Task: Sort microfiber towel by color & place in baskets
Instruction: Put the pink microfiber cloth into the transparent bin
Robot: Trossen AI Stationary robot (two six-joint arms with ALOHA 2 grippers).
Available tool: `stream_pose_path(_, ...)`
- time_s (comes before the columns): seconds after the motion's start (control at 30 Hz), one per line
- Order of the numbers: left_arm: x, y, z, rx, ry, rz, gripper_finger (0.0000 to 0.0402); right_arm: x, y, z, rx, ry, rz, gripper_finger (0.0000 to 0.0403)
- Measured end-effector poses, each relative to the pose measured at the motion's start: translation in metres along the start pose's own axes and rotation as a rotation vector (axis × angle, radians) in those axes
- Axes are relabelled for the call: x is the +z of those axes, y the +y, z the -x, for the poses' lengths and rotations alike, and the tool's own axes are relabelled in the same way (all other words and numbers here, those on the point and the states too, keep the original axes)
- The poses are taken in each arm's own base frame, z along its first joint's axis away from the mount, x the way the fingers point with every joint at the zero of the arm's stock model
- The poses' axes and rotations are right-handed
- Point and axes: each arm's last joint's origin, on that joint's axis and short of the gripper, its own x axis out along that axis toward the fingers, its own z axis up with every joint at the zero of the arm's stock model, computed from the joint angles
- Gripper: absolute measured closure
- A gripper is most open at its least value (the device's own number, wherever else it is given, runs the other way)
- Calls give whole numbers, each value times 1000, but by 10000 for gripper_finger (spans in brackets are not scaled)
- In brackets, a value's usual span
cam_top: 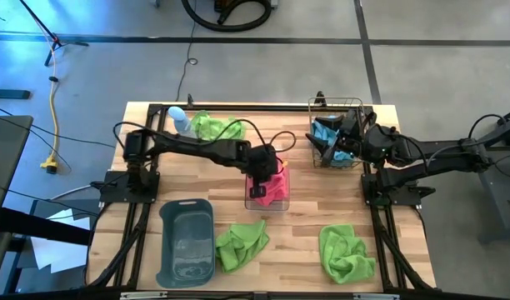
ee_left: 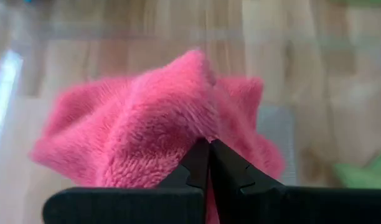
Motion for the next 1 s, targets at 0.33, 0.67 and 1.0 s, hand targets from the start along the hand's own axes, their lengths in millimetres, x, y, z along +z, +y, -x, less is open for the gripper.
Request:
stream_pose_path(0.33, -12, 1, -39, -1, 75, -4, 401, -1, 0, -1, -2, 7, -53, 107)
stream_pose_path(0.67, -13, 2, -42, 23, 85, 22, 343, -8, 6, -10, -1, 44, -50, 107)
stream_pose_path(1.0, 10, 1, -9, -47, 189, 54, 218, -8, 6, -10, -1, 43, -22, 107)
